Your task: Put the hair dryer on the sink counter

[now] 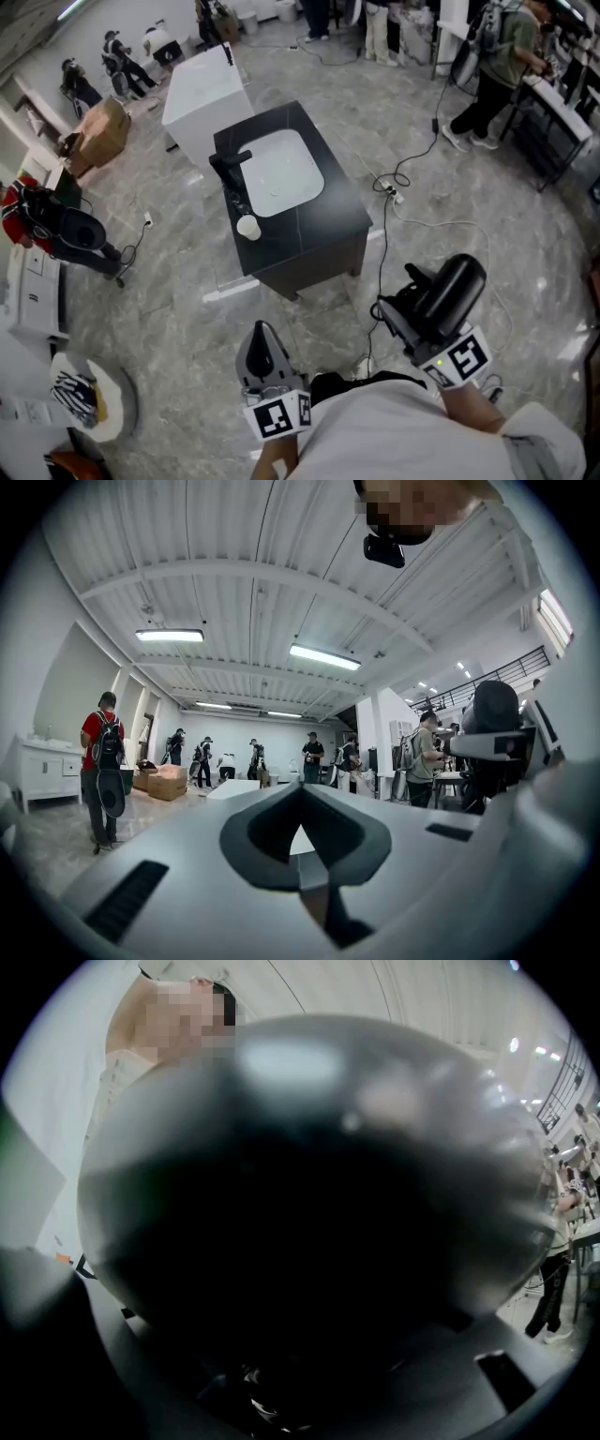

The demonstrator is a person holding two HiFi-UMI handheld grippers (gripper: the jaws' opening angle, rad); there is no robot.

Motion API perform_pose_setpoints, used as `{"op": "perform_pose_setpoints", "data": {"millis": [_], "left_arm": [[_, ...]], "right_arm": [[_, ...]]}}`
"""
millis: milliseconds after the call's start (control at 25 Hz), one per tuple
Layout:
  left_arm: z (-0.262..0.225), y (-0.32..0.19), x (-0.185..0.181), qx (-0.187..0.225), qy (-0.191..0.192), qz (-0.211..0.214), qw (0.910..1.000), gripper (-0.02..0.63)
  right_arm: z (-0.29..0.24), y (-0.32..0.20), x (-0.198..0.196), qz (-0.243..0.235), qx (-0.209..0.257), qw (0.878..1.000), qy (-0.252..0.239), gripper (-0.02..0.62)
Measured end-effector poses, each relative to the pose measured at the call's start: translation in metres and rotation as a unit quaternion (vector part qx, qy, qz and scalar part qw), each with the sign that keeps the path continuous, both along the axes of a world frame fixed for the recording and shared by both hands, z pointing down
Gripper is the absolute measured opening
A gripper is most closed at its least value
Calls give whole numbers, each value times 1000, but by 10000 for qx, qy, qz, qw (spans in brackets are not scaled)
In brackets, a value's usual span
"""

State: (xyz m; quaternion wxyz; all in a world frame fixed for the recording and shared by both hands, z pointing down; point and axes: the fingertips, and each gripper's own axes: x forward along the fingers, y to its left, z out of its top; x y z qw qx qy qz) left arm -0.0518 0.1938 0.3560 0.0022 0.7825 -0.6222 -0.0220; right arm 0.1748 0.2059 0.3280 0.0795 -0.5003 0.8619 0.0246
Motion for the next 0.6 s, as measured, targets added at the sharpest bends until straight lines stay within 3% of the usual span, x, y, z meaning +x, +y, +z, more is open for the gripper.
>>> {"op": "perform_pose_setpoints", "data": {"millis": [600], "left_arm": [[3, -5, 5, -28, -60, -111, 9999, 2]], "right_arm": [[6, -9, 6, -204, 3, 9997, -140, 276]]}}
